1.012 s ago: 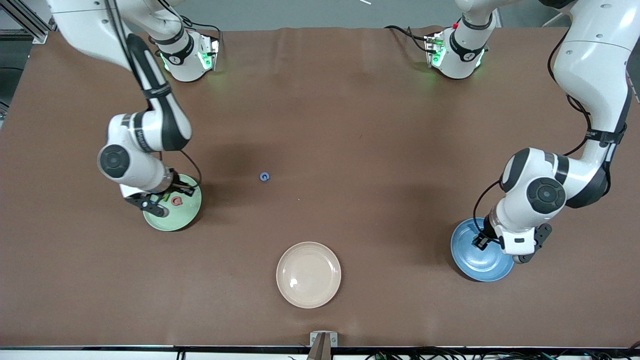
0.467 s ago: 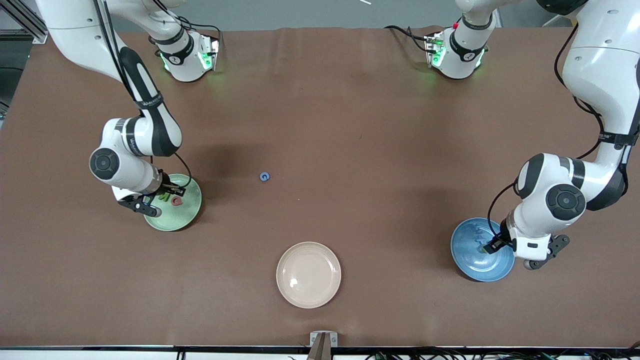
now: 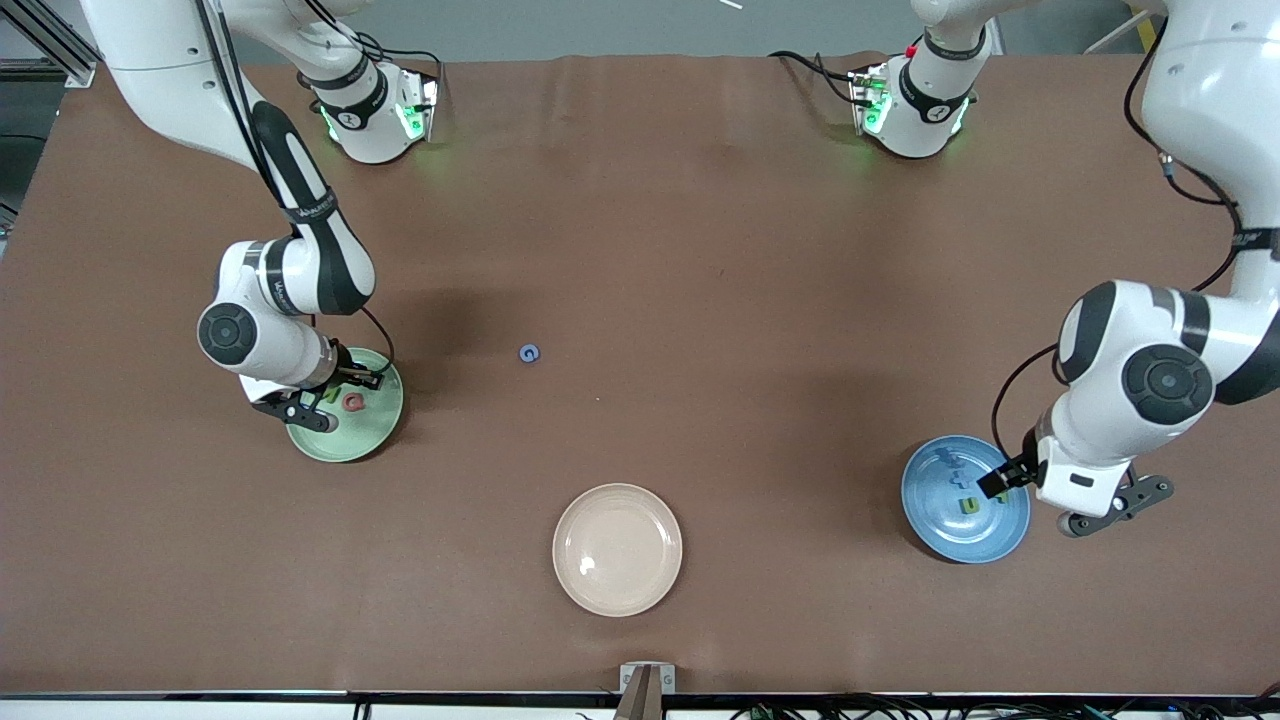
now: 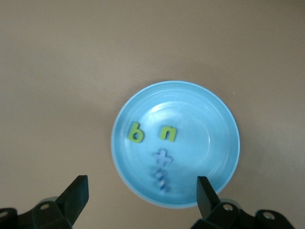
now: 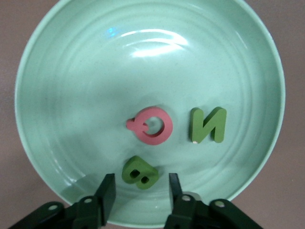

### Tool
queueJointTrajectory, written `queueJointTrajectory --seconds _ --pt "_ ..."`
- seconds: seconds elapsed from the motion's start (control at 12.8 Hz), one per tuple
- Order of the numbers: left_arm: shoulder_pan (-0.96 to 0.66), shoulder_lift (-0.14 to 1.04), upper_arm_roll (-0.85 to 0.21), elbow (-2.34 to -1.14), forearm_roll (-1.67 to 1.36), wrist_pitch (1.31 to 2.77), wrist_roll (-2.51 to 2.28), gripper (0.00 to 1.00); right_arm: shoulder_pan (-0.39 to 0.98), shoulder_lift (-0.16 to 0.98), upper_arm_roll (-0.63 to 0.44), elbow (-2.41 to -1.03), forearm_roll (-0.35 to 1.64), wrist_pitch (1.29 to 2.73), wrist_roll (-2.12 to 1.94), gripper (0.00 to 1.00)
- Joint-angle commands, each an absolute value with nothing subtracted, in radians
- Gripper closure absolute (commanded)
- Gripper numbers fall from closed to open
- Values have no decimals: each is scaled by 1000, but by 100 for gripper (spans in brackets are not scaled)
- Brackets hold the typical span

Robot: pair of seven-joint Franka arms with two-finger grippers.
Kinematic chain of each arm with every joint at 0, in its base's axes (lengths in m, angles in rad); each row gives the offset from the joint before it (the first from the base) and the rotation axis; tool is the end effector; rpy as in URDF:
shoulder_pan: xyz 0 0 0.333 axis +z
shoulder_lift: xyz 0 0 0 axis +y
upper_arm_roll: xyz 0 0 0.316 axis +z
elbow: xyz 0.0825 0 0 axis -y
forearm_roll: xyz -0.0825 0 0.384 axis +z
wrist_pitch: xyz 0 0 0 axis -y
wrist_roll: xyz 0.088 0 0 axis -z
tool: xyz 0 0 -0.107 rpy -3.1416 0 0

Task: Sort upper and lower case letters into plates
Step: 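Drop the B on the green plate while the left gripper drops p, u, then grasp the blue c with the right gripper while the left gripper withdraws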

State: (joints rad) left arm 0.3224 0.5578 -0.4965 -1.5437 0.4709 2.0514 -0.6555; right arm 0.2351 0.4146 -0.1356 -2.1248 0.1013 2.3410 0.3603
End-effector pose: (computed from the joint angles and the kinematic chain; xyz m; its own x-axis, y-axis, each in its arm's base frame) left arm 0.6943 -0.0430 0.3597 0.9409 0.3191 0.1132 0.3319 -0.9354 -0.1221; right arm 0.5512 0.0556 0.1991 0.9278 -0.3265 -0.1805 -0.3200 -0.9452 0.0645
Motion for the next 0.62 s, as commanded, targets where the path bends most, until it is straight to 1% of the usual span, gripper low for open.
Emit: queueJointTrajectory --seconds 0.0,0.08,0.16,0.39,0.55 --pt "351 462 -496 -1517 347 1936 -446 0 280 365 -133 -2080 115 2235 388 0" --pt "373 442 -497 -1505 309 1913 -399 0 310 365 -132 -2074 138 2240 443 0" --pt "380 414 -499 -1502 305 1876 -378 0 368 371 -132 -2071 167 2255 504 0" --pt "377 325 -503 -1488 307 1752 -368 0 521 393 -132 -2075 198 2377 690 0" --pt "377 267 -509 -1441 307 1653 -290 0 610 425 -133 -2077 198 2466 823 0"
